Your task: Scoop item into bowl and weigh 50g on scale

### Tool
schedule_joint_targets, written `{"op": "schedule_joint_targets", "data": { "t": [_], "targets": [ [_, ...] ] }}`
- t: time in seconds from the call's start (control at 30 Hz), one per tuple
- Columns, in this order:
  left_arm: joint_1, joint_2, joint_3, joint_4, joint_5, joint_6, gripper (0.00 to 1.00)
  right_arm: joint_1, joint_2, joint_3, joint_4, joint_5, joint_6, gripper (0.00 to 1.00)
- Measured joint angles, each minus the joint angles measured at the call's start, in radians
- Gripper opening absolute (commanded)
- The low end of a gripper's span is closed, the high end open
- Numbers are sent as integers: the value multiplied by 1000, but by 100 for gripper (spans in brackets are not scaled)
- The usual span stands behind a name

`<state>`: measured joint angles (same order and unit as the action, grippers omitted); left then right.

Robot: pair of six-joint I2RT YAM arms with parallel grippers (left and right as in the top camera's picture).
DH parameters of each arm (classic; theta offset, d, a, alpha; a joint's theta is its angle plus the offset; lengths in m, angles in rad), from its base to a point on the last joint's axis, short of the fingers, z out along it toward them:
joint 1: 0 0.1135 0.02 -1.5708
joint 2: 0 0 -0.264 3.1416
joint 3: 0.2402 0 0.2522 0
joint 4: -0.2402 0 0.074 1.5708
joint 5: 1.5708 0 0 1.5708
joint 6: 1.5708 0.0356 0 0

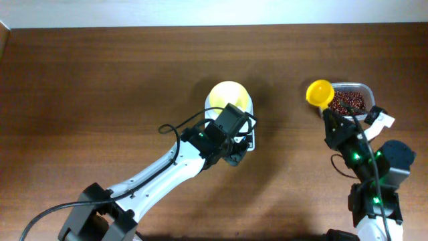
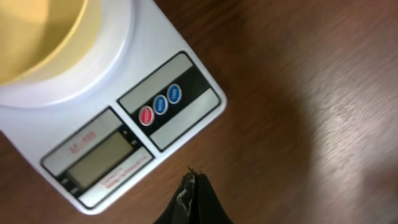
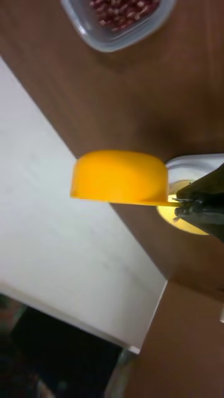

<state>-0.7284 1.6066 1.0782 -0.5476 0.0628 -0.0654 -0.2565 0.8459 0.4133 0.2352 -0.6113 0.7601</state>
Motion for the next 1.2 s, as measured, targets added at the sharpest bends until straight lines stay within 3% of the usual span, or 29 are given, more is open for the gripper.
{"op": "schedule_joint_targets", "data": {
  "t": [0.13,0.47,0.53,0.6,0.73,0.87,1.0,1.17,1.2],
  "targets": [
    [0,22,0,34,-36,52,0,0,77,0,89,-48,33,4],
    [0,105,0,112,46,63,0,0,83,0,96,-125,82,4],
    [0,105,-1,182,50,3,0,0,83,0,95,-158,90,4],
    [0,105,-1,266,54,-134,0,0,83,0,95,-190,97,4],
    [-1,105,-1,301,53,-301,0,0,83,0,89,-246,100,4],
    [-36,105,-1,301,6,-339,0,0,83,0,84,-256,100,4],
    [-109,105,-1,301,-171,-374,0,0,83,0,64,-263,100,4],
    [-114,154,-1,305,-221,-381,0,0,83,0,64,-263,100,4],
    [-114,156,-1,306,-221,-381,4,0,83,0,64,-263,100,4]
  ]
}}
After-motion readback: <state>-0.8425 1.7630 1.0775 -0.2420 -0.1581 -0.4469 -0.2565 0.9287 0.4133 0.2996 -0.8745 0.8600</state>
